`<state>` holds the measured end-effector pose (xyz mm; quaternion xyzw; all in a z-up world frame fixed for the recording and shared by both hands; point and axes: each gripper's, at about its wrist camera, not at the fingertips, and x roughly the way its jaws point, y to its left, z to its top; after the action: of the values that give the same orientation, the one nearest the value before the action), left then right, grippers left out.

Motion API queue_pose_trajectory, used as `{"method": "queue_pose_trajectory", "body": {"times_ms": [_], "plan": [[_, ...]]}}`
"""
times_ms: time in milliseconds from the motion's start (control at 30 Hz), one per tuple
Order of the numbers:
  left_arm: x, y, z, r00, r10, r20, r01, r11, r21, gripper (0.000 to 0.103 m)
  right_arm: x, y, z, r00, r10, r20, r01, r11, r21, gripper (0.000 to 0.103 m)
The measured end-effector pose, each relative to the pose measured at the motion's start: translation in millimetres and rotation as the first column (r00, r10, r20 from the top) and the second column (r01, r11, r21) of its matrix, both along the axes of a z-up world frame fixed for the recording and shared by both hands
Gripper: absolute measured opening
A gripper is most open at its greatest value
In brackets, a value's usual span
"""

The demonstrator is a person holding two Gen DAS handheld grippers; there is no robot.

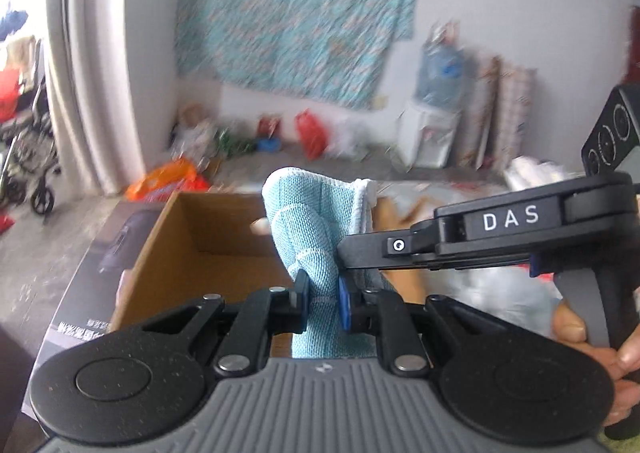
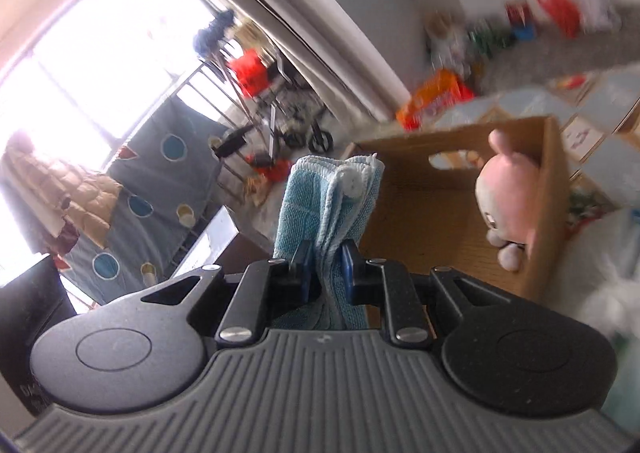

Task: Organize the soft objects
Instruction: 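Carry the blue towel with both tools over the cardboard box, then open both tools to drop the towel into the box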

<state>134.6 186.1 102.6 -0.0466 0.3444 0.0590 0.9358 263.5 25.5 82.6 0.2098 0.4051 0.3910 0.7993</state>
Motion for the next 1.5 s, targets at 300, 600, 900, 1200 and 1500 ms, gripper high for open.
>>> {"method": "queue_pose_trajectory", "body": {"times_ms": [300,600,900,1200,1500], "plan": [[95.4,65.1,-52.4,0.967,0.075,-0.242,-0.063,0.996,0.059,0.015,96.5,70.8,-72.5,0.97,-0.038,-0.24,0.017,0.996,-0.085,0.015],[131.6,95.9,-93.3,0.931,0.153,-0.332,-0.11,0.983,0.145,0.015,142.0,100.8,-126.4,0.923,-0.059,-0.38,0.036,0.997,-0.068,0.015],[146.3,107.0,-111.6,0.893,0.229,-0.387,-0.158,0.966,0.206,0.024,151.8,121.1,-149.5,0.905,-0.053,-0.422,0.025,0.997,-0.073,0.016],[142.3,92.8,-108.0,0.905,0.194,-0.378,-0.118,0.969,0.217,0.056,155.4,131.3,-152.1,0.908,-0.049,-0.416,0.027,0.998,-0.059,0.022],[105.0,69.8,-63.7,0.941,0.176,-0.289,-0.129,0.976,0.174,0.081,127.6,91.6,-101.7,0.944,-0.096,-0.315,0.107,0.994,0.02,0.033]]}}
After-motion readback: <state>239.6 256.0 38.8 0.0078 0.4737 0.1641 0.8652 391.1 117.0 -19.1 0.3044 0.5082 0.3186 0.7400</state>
